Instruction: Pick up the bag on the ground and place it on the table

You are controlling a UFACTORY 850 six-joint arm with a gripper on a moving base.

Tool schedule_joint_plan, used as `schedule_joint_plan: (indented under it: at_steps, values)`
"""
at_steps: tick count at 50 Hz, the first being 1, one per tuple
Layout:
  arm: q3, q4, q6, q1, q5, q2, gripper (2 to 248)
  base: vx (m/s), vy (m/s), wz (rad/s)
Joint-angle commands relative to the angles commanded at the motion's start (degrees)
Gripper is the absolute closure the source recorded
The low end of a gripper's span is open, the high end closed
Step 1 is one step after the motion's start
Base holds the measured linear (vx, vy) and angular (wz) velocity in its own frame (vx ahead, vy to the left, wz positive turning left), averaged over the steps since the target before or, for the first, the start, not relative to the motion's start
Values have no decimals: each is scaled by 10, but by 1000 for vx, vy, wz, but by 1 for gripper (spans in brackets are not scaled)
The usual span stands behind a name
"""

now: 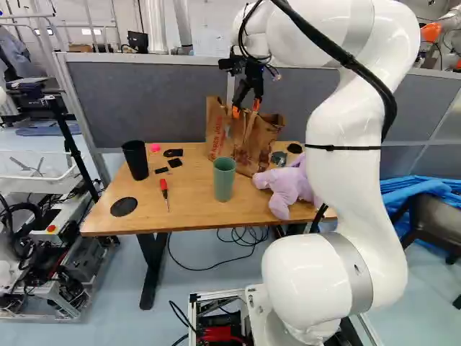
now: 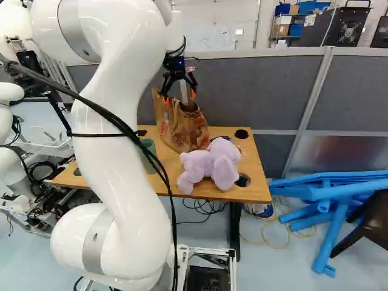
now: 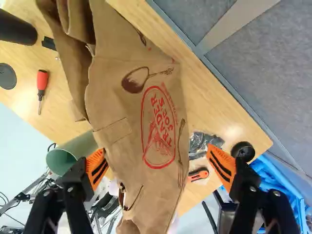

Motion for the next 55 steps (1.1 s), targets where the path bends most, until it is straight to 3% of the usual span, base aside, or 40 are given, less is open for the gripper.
schedule_joint_plan:
  at_steps: [55]
  values:
    - [-21,0,0,0,0,61,3,0,0,0]
